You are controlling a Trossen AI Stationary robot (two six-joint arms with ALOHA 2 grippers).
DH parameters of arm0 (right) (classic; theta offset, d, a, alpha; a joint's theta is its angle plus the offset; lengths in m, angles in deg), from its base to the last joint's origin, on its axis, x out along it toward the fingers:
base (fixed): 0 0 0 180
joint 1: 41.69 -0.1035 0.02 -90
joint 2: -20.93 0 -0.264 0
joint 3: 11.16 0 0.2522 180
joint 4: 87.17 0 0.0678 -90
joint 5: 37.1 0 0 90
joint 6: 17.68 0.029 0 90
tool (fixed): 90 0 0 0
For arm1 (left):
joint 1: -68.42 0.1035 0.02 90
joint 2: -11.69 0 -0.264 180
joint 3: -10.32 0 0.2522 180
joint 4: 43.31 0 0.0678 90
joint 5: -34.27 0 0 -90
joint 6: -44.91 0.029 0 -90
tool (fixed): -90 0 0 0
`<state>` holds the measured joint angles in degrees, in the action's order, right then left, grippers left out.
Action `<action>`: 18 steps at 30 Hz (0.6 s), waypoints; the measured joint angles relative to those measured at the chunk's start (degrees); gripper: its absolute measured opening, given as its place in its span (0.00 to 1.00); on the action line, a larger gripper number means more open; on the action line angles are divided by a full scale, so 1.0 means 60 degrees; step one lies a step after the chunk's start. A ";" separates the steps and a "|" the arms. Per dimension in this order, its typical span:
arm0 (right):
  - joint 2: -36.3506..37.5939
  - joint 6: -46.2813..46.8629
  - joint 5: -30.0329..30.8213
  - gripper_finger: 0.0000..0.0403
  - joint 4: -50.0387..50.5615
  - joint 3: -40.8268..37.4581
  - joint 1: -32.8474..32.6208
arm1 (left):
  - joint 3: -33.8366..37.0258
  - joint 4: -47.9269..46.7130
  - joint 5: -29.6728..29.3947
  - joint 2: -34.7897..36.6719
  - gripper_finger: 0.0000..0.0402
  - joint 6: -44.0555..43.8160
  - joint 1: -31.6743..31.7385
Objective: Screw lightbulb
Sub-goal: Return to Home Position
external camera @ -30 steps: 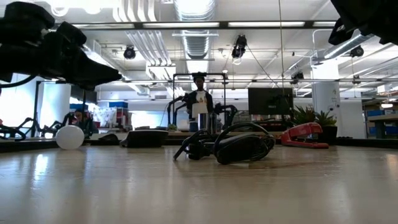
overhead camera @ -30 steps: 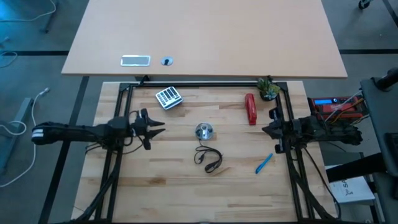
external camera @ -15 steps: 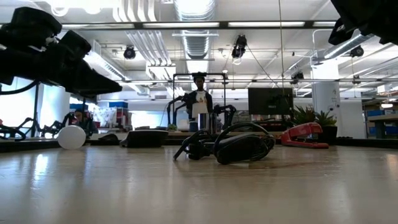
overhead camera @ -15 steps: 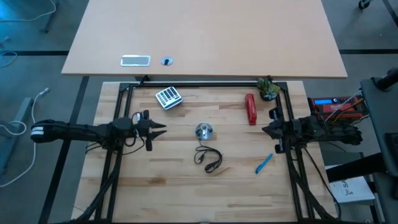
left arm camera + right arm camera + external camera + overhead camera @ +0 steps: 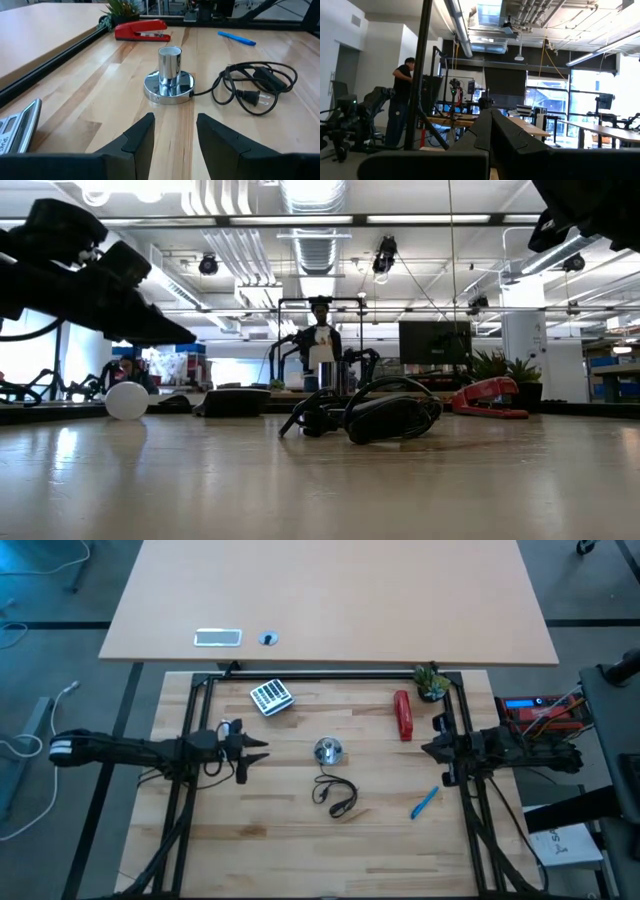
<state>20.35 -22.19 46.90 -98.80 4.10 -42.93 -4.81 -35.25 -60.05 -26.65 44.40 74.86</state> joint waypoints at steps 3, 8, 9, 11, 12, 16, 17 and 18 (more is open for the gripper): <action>0.0000 0.0000 0.0000 0.00 0.0000 0.0000 0.0000 | 0.0000 -0.0002 0.0000 -0.0132 0.36 0.0000 0.0000; 0.0000 0.0000 0.0000 0.00 0.0000 0.0000 0.0000 | 0.0000 -0.0002 0.0000 -0.0326 0.38 0.0000 0.0000; 0.0000 0.0000 0.0000 0.00 0.0000 0.0000 0.0000 | 0.0000 0.0001 0.0000 -0.0360 0.38 -0.0002 0.0000; 0.0000 0.0000 0.0000 0.00 0.0004 0.0000 0.0000 | 0.0000 -0.0002 0.0000 -0.0437 0.38 0.0000 0.0000; 0.0000 0.0000 0.0000 0.00 0.0000 0.0000 0.0000 | 0.0000 -0.0002 0.0000 -0.0473 0.38 0.0000 0.0000; 0.0000 0.0000 0.0000 0.00 0.0003 0.0000 0.0000 | 0.0000 -0.0002 0.0000 -0.0593 0.37 0.0000 0.0000; 0.0000 0.0000 0.0000 0.00 0.0000 0.0000 0.0000 | 0.0000 0.0001 0.0000 -0.0614 0.37 0.0000 0.0000; 0.0000 0.0000 0.0000 0.00 0.0000 0.0000 0.0000 | 0.0000 0.0001 0.0000 -0.0632 0.36 0.0000 0.0000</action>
<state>20.35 -22.19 46.90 -98.80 4.10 -42.93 -4.81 -35.25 -60.05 -30.44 44.40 74.86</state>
